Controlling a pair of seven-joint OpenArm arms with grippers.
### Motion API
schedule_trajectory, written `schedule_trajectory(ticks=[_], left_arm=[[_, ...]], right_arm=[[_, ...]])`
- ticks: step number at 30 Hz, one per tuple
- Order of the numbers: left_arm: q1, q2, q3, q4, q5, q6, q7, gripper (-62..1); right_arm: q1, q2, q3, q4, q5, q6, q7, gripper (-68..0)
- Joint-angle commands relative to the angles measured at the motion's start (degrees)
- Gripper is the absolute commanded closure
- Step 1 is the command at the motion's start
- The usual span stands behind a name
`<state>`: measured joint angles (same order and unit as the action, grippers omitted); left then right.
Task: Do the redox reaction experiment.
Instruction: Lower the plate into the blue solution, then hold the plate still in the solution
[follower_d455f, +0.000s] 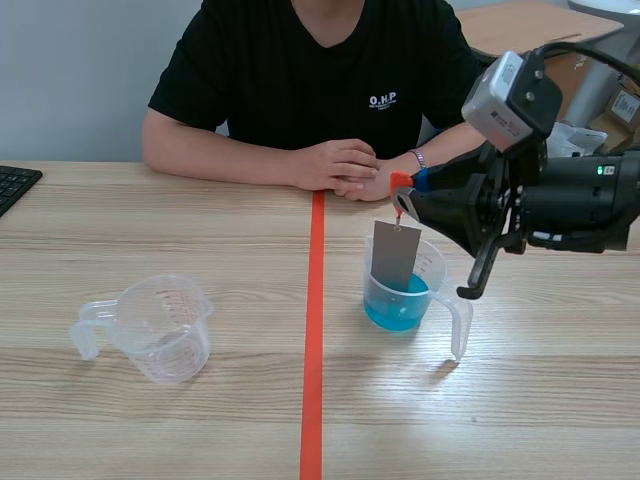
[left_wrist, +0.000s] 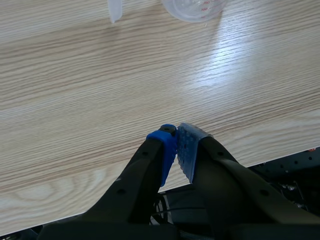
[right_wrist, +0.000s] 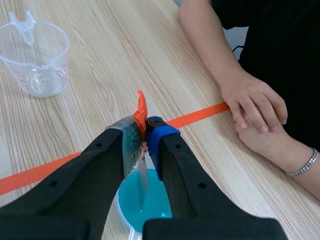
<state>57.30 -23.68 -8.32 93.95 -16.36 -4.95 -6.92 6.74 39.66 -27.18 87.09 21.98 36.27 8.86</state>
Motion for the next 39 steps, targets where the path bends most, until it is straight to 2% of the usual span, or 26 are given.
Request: schedule_trajectory(ticks=[1,7,39], left_arm=[[0.0,0.0,-0.1,0.2,-0.2,-0.1,-0.5,-4.6],[0.0,0.0,-0.1,0.2,-0.2,-0.2,-0.6,-4.6],[0.0,0.0,-0.1,0.2,-0.2,-0.3,-0.6,-4.6]], right_arm=[[1.7,0.6,0.1,0.2,0.3,0.0,1.3,-1.7],[1.9,0.6,0.1,-1.2,-0.2,1.3,2.1,-1.7],[1.8,0.7,0.1,-1.6,-2.5,1.3,2.0,-1.7]])
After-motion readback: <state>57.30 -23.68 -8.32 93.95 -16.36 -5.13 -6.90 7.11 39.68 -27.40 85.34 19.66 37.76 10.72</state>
